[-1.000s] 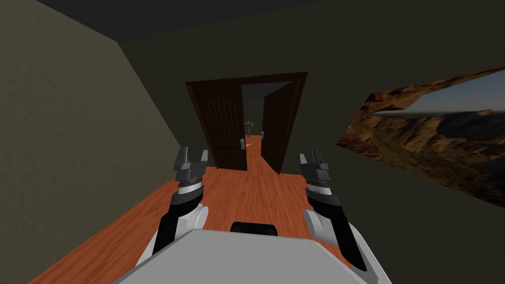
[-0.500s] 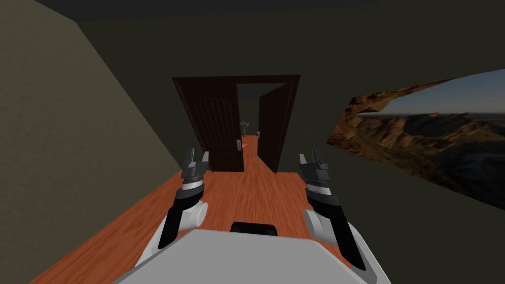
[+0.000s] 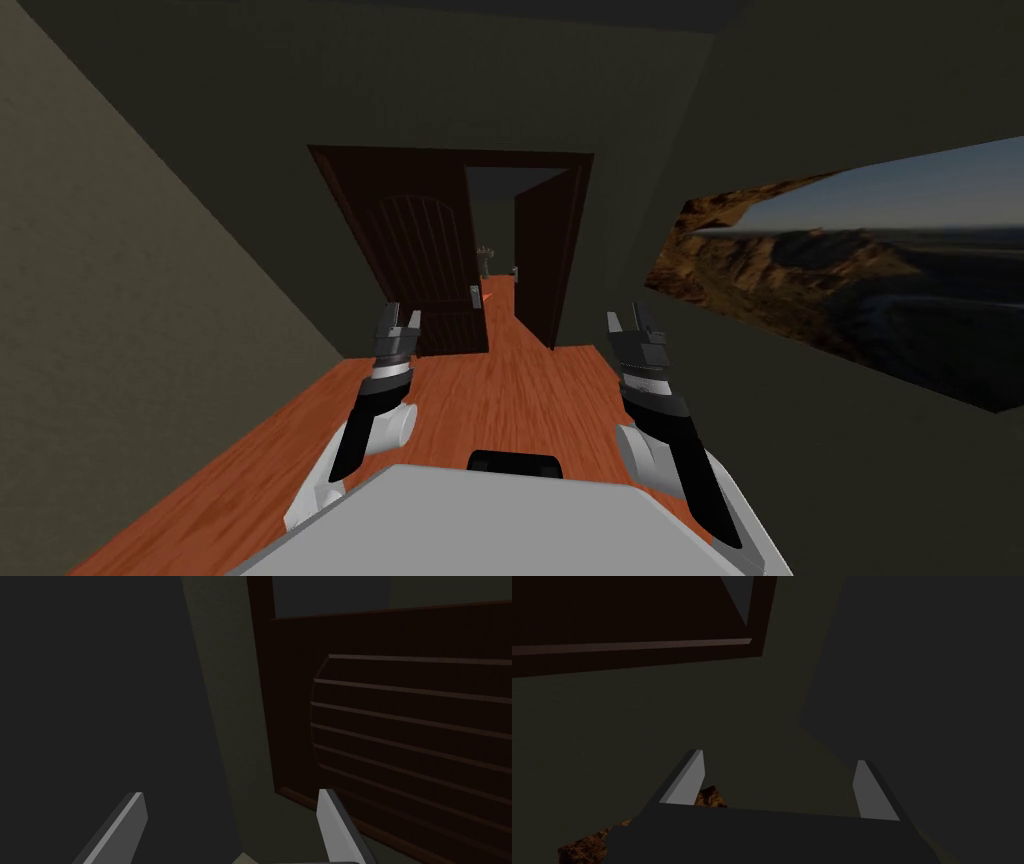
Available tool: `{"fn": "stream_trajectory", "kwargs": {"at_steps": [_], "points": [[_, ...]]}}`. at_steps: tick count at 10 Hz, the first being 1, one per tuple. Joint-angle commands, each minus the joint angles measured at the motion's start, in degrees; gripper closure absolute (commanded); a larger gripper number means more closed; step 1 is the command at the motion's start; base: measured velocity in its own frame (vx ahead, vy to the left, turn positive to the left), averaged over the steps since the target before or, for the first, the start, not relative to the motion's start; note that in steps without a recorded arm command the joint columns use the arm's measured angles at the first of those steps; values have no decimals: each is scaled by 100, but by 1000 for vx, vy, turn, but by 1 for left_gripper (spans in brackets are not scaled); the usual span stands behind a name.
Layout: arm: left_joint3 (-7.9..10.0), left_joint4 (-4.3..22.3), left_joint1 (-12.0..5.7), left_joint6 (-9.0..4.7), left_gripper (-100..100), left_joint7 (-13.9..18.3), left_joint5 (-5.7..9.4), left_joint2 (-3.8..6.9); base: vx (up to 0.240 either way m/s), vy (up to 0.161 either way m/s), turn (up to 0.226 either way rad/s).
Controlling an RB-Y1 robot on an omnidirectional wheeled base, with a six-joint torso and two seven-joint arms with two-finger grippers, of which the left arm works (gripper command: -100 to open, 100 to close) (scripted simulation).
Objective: Push the door open
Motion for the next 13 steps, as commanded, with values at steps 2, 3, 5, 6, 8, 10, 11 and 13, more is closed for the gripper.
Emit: {"fn": "stream_trajectory", "kwargs": {"at_steps": [2, 3, 5, 6, 8, 10, 11, 13], "points": [[325, 396, -245, 84, -100, -17, -89, 47, 76, 65, -222], [458, 556, -342, 116, -100, -23, -123, 63, 79, 62, -191], [735, 891, -546, 183, -100, -36, -195, 92, 61, 82, -193], [874, 1058, -649, 216, -100, -43, -231, 107, 64, 76, -154], [1169, 1367, -865, 287, -100, -57, -308, 125, 63, 80, -220], [1317, 1591, -974, 322, -100, -63, -346, 134, 40, 58, -125], [1466, 1771, -1084, 358, -100, -70, -385, 141, 48, 66, -206], [1618, 1954, -1196, 394, -100, -77, -424, 144, 51, 75, -129]]}}
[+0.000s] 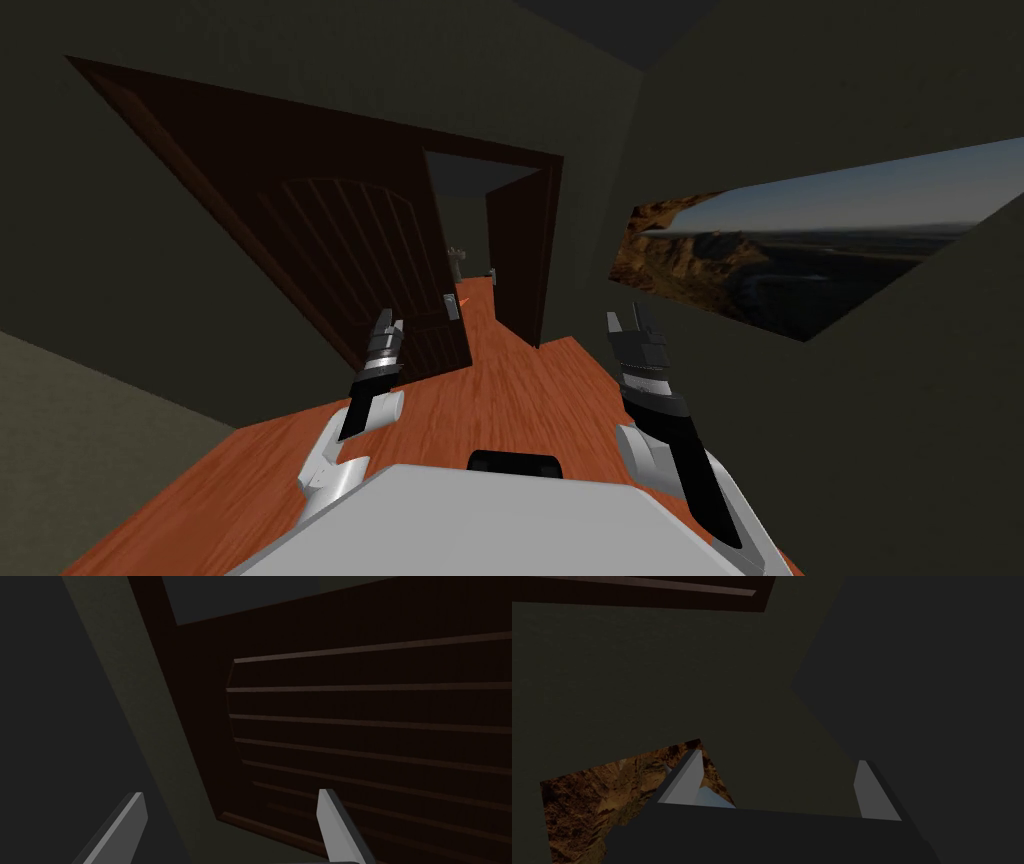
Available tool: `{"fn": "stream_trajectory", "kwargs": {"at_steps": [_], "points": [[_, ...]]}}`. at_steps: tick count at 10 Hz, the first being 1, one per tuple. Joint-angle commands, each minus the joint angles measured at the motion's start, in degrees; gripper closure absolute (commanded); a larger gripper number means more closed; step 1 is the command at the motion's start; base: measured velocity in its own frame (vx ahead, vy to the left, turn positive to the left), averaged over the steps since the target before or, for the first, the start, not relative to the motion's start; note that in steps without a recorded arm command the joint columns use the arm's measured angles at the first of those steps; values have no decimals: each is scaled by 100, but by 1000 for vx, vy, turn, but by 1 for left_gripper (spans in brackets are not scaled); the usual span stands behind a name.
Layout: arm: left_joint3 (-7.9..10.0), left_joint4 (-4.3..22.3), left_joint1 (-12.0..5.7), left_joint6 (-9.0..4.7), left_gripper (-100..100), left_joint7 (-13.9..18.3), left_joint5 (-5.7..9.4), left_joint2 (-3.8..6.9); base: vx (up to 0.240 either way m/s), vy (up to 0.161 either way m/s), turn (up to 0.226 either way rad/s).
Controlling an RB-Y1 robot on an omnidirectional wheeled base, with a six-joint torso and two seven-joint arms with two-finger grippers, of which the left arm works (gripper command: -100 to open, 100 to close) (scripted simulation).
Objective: Push the door open
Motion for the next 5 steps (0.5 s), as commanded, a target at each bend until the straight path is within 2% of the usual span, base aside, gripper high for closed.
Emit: {"fn": "stream_trajectory", "kwargs": {"at_steps": [1, 2, 4, 5], "points": [[173, 286, -145, -9, -100, -28, -54, -12, 34, 68, -101], [173, 286, -145, -9, -100, -28, -54, -12, 26, 50, -83], [477, 619, -368, 64, -100, -42, -133, -11, 40, 56, -178], [629, 810, -480, 100, -100, -49, -173, -14, 43, 96, -272]]}}
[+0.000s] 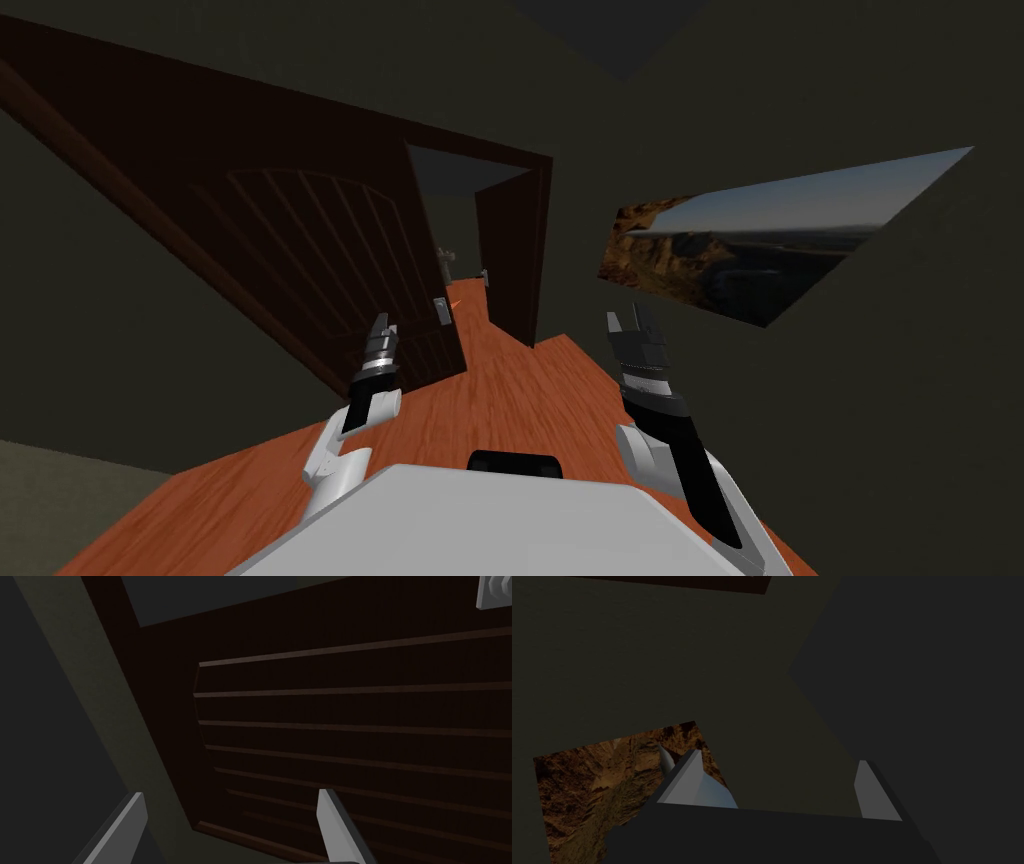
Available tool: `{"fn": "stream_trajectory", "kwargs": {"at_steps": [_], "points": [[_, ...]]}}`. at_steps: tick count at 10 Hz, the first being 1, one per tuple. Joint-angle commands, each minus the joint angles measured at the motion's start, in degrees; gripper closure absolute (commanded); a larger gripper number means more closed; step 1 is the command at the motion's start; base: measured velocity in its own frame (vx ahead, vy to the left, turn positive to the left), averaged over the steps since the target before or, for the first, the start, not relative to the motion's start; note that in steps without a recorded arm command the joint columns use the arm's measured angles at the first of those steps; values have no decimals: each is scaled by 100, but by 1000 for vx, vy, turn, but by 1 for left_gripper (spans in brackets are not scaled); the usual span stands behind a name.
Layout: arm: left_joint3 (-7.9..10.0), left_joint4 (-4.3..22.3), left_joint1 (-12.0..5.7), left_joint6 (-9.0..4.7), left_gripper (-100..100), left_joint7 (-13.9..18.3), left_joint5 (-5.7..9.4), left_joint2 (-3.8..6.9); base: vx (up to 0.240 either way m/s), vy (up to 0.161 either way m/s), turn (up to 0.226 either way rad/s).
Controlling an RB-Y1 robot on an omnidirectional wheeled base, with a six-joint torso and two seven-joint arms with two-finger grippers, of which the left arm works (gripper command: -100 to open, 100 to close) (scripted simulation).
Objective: Push the door open
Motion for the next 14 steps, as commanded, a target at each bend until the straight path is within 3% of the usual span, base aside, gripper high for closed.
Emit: {"fn": "stream_trajectory", "kwargs": {"at_steps": [1, 3, 4, 6, 7, 14], "points": [[252, 286, -185, 80, -100, -4, -62, 6, 47, 110, -214], [551, 630, -404, 152, -100, -18, -139, -8, 47, 120, -189], [551, 671, -404, 152, -100, -18, -139, -8, 40, 72, -67], [847, 978, -621, 222, -100, -32, -216, -27, 36, 64, -160], [847, 1027, -621, 222, -100, -32, -216, -27, 19, 52, -85], [1782, 2153, -1309, 447, -100, -75, -458, -143, 26, 89, -200]]}}
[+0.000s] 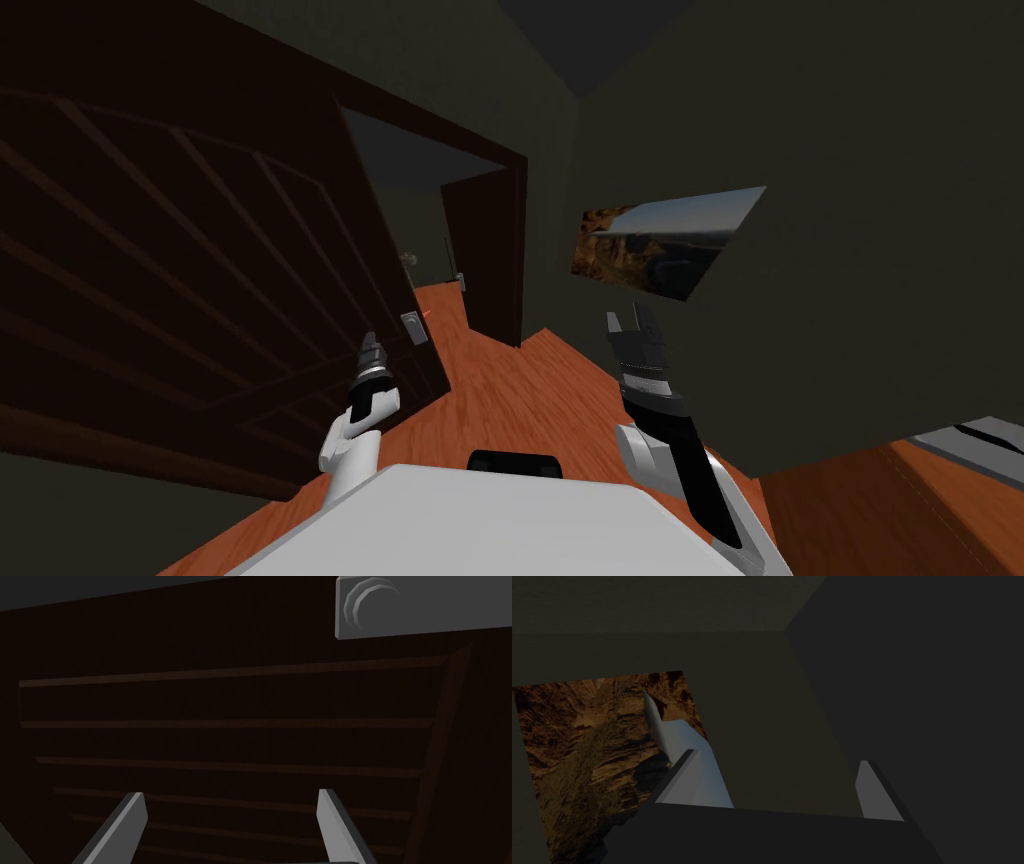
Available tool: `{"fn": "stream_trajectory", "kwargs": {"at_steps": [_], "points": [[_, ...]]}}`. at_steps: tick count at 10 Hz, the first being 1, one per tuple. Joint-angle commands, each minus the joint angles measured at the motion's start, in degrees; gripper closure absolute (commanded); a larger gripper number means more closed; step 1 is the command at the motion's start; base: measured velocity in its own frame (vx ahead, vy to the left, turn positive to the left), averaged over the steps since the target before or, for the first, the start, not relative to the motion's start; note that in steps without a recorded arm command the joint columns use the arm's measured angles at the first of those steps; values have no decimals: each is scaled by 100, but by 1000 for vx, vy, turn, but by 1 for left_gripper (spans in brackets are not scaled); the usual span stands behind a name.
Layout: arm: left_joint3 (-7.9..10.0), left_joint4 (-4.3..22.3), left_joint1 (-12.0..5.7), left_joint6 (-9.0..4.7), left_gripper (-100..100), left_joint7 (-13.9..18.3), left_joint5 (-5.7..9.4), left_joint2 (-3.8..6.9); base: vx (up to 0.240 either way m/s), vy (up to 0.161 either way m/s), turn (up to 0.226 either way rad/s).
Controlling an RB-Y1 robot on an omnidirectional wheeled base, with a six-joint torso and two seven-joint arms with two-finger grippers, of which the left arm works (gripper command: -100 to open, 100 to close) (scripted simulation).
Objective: Push the door open
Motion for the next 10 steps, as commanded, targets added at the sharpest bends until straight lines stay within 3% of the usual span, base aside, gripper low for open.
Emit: {"fn": "stream_trajectory", "kwargs": {"at_steps": [1, 9, 10], "points": [[209, 286, -156, 11, -100, -17, -49, -26, 10, 92, -174], [1089, 1356, -803, 222, -100, -59, -277, -243, 15, 84, -190], [1026, 1308, -758, 183, -100, -62, -259, -216, 0, 35, -30]]}}
